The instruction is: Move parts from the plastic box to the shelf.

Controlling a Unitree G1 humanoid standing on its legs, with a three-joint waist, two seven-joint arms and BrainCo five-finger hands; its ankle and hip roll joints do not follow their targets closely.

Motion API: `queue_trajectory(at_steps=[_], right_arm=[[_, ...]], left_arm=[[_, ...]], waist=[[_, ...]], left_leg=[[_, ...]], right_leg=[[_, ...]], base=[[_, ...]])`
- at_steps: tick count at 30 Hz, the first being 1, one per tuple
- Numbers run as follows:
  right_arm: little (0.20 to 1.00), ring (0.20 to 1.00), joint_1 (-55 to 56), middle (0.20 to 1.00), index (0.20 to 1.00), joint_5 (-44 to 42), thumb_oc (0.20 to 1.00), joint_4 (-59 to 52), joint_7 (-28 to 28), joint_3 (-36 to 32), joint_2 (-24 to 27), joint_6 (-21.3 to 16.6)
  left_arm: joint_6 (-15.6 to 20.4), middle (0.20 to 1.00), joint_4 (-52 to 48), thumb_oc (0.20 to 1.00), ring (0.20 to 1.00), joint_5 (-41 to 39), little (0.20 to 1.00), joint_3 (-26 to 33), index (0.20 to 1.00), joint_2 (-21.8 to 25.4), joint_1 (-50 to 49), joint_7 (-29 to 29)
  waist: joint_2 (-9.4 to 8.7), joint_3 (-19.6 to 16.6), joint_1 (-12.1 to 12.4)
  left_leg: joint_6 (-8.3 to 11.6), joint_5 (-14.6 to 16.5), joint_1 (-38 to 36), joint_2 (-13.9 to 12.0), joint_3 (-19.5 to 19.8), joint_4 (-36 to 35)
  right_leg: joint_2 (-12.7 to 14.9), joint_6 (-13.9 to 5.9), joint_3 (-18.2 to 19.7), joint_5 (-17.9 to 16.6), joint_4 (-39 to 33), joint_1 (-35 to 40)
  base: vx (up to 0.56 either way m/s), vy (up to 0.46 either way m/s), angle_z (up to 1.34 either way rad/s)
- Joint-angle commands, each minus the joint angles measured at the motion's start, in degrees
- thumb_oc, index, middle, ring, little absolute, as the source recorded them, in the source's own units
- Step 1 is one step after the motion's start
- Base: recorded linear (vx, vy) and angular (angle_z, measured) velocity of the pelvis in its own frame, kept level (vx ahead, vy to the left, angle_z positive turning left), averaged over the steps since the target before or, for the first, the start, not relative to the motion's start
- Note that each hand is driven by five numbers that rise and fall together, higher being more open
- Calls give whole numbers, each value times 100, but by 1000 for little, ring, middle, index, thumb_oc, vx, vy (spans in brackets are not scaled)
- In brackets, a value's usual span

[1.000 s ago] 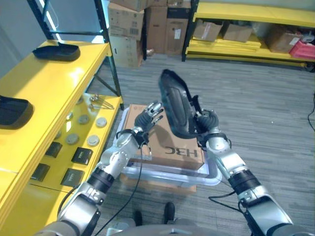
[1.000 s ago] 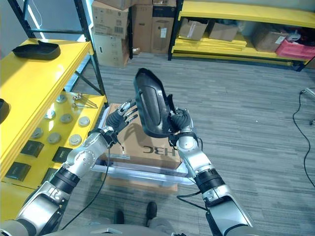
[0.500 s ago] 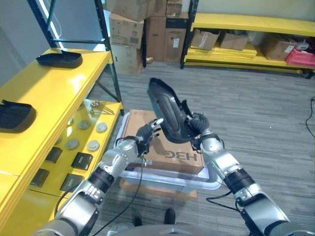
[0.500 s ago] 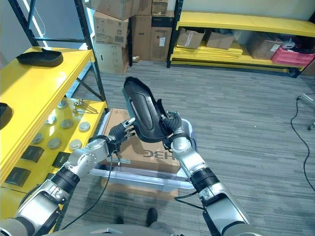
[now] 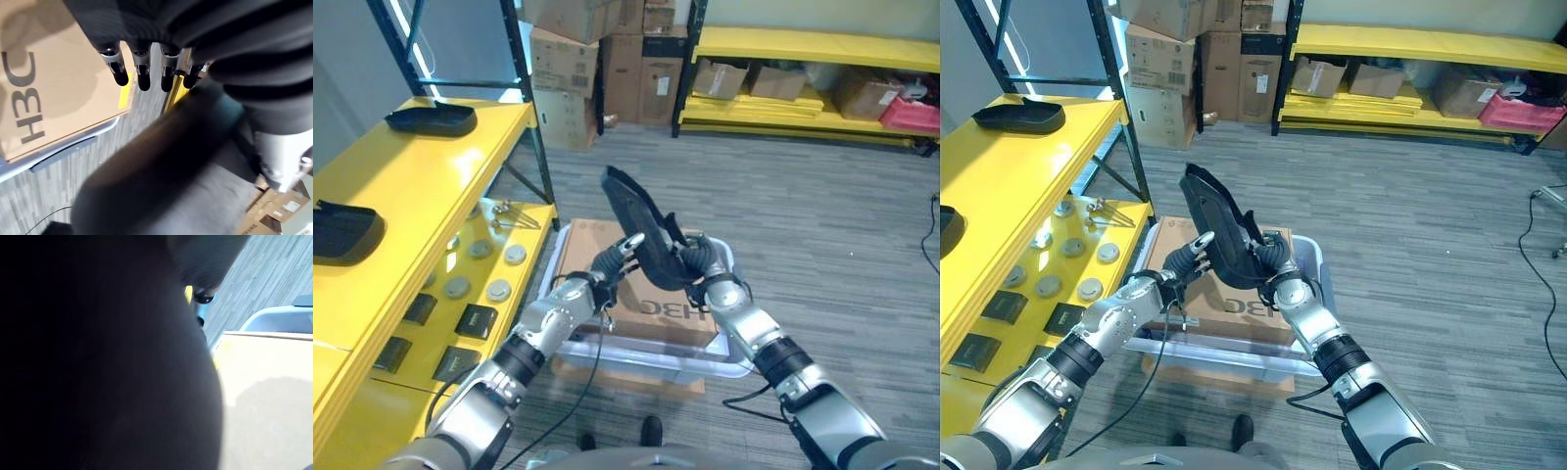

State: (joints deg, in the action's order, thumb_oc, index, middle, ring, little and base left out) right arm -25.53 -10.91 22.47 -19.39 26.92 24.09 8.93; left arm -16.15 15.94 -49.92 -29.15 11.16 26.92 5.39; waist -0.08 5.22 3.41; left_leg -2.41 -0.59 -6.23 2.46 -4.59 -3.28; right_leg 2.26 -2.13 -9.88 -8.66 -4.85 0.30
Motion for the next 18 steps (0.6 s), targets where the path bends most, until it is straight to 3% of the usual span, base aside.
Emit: queue_trajectory(at_steps=[1,12,18], right_arm=[[200,200,-752,200,200,62,200,33,-91,82,-57,-192],[200,200,-717,200,200,71,200,200,-59,88,10,-353],[200,200,-678,200,200,171,200,193,-37,90,-30,-433]], left_arm=[[483,1000,-7,1000,1000,-223,1000,-116,1000,-153,650,-126],[294,1000,-245,1000,1000,-310,1000,151,1000,49,648,-247],[37,1000,-157,1000,1000,124,1000,-22,1000,-10,622,-366]], waist=[[19,-383,247],[25,-396,362],[29,-388,347]], left_leg=[[359,155,142,-375,20,-140],[342,153,145,-334,129,-144],[324,155,148,-321,150,-153]], right_leg=[[650,-824,-182,667,82,439],[667,-808,-291,683,76,489],[659,-804,-291,693,82,486]], base=[[0,0,0],[4,1,4],[-1,1,1]])
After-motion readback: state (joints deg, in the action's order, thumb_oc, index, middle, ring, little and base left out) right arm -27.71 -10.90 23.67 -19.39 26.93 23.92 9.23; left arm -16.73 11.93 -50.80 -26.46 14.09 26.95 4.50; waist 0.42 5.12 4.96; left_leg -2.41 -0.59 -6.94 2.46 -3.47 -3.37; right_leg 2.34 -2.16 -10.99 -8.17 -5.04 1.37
